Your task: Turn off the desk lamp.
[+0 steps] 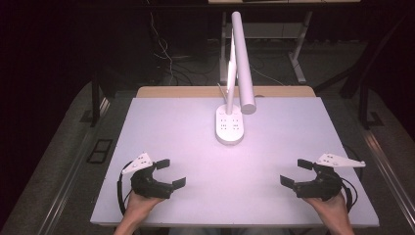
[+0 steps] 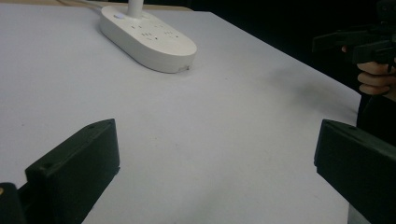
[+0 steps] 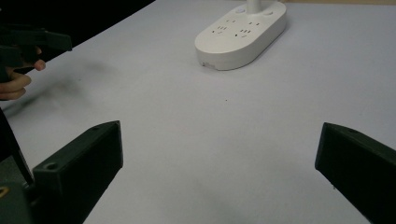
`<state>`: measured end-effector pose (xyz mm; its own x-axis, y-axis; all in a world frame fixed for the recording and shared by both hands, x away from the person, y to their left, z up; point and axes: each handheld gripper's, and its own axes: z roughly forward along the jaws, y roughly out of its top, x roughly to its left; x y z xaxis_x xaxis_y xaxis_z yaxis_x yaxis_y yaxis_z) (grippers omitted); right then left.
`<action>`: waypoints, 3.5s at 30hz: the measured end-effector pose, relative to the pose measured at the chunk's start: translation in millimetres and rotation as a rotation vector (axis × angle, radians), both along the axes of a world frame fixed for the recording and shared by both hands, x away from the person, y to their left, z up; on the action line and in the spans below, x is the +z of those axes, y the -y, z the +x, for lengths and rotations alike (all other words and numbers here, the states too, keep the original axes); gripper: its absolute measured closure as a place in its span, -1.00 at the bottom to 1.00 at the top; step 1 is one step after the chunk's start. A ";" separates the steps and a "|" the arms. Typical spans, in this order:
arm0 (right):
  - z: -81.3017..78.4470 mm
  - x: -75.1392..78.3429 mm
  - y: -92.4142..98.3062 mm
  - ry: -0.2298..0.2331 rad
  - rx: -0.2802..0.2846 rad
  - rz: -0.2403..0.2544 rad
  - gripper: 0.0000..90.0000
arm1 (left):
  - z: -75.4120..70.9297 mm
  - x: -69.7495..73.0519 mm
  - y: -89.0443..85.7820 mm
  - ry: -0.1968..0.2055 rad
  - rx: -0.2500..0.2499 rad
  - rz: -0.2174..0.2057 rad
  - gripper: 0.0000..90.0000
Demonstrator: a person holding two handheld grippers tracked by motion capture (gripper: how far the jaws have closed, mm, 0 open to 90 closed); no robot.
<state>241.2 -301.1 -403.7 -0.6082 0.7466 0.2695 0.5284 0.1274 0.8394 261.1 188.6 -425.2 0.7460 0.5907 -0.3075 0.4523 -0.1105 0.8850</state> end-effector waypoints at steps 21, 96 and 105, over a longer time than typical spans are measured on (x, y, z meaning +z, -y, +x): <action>0.5 -0.7 -0.2 -0.008 -0.007 0.006 -0.98 | -2.0 0.4 0.2 0.003 -0.004 -0.001 -1.00; 96.5 70.8 -47.8 -0.042 0.156 -0.115 -0.98 | -3.4 0.6 -1.4 0.001 0.005 -0.015 -1.00; 114.2 75.3 -55.4 -0.047 0.167 -0.128 -0.98 | -3.0 0.5 -1.8 0.000 0.007 -0.015 -1.00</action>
